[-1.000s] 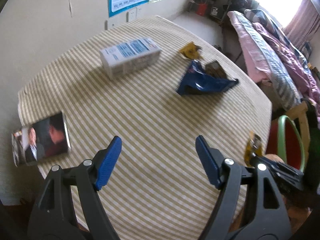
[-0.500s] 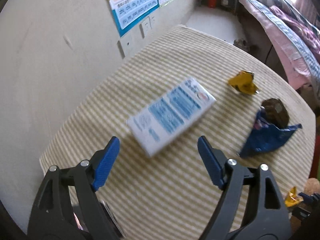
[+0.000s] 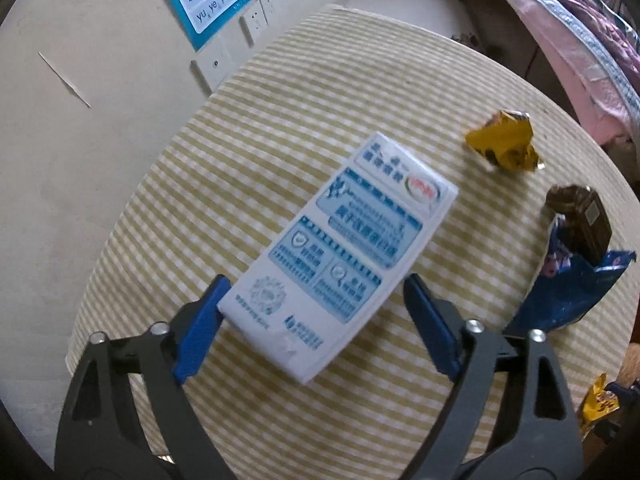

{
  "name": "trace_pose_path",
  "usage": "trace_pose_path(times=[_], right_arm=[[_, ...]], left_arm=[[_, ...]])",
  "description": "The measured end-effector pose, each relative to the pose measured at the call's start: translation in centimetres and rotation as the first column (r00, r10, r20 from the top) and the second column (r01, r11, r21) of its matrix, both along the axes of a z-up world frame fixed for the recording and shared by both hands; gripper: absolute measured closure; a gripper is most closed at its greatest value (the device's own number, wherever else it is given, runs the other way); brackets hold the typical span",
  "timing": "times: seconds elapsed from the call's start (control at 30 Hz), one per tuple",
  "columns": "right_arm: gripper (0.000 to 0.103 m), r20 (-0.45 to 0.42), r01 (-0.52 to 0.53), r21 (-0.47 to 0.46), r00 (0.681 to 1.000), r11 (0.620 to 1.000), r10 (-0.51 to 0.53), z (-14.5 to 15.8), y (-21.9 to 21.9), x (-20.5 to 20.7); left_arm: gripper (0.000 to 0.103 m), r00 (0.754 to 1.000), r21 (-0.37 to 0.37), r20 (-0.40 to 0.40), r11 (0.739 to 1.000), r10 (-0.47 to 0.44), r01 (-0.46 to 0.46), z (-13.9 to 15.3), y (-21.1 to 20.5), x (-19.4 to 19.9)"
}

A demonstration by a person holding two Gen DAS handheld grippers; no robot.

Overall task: Collect trash
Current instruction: 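Grasp the white milk carton with the left tool while the right tool holds the yellow wrapper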

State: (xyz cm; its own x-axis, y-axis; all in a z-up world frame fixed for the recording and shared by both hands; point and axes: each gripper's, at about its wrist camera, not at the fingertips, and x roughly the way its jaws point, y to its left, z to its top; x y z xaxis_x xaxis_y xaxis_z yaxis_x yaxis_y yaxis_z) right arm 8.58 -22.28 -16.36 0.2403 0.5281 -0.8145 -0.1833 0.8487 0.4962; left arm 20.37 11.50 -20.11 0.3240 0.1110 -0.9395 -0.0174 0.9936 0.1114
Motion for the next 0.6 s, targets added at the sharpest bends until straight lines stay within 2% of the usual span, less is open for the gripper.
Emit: trace_pose_path(times=[0.1,0.2,0.27,0.43,0.6], right_arm=[[0.048,0.0,0.0,-0.004,1.0,1.0,0.0,0.0,0.1,0.0],[0.048,0.001,0.0,-0.013,1.0,1.0,0.0,-0.1,0.2,0.0],[0.048,0.003,-0.002,-0.023,1.0,1.0,0.002,-0.1,0.4,0.0],[0.048,0.006,-0.004,-0.046,1.0,0.999,0.004,-0.2,0.8,-0.1],[0.048,0.008,-0.004,-0.058,1.0,0.998,0.005,-0.3,1.1,0.0]], left_arm=[[0.04,0.999,-0.001,0.037,1.0,-0.01,0.01,0.5,-1.3,-1.5],[0.043,0.994,0.013,0.108,1.0,-0.024,0.022,1.5,-2.7,-3.8],[0.044,0.992,0.003,0.121,1.0,-0.024,0.024,1.7,-3.7,-5.4],[0.044,0.995,-0.045,0.101,0.999,-0.024,0.028,1.9,-5.8,-9.3],[0.044,0.999,-0.136,0.054,0.991,0.001,0.006,1.8,-6.5,-12.3]])
